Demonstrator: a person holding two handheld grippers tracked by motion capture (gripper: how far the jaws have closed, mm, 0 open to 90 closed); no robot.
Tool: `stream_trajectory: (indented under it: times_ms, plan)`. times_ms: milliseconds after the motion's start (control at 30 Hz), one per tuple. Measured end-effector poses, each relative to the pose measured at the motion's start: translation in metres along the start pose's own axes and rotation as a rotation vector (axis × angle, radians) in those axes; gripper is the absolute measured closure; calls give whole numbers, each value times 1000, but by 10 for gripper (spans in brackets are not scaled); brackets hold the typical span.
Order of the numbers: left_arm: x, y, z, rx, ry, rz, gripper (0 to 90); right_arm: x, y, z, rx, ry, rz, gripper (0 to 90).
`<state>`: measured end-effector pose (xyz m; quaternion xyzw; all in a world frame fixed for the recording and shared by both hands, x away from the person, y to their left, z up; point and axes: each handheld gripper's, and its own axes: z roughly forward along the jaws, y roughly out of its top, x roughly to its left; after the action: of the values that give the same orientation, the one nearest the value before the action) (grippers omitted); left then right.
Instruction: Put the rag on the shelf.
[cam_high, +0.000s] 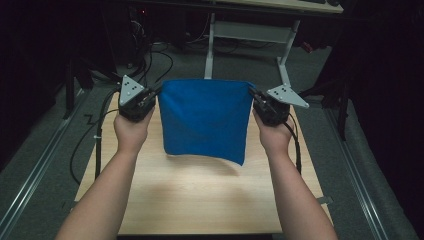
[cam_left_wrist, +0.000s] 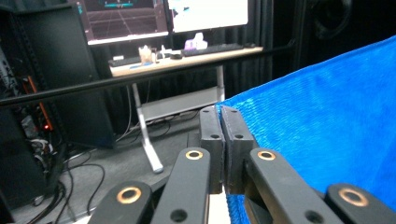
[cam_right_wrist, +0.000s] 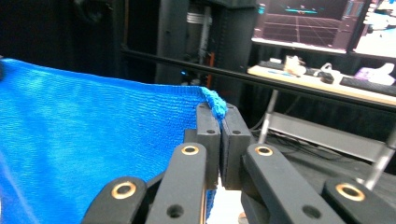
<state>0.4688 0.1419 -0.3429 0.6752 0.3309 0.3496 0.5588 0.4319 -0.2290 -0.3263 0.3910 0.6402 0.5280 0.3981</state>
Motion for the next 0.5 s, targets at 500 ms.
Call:
stream_trajectory:
  times_ms: [500]
  plan:
    - [16,-23,53,158,43,-54,891,-23,-28,64,161,-44,38,889]
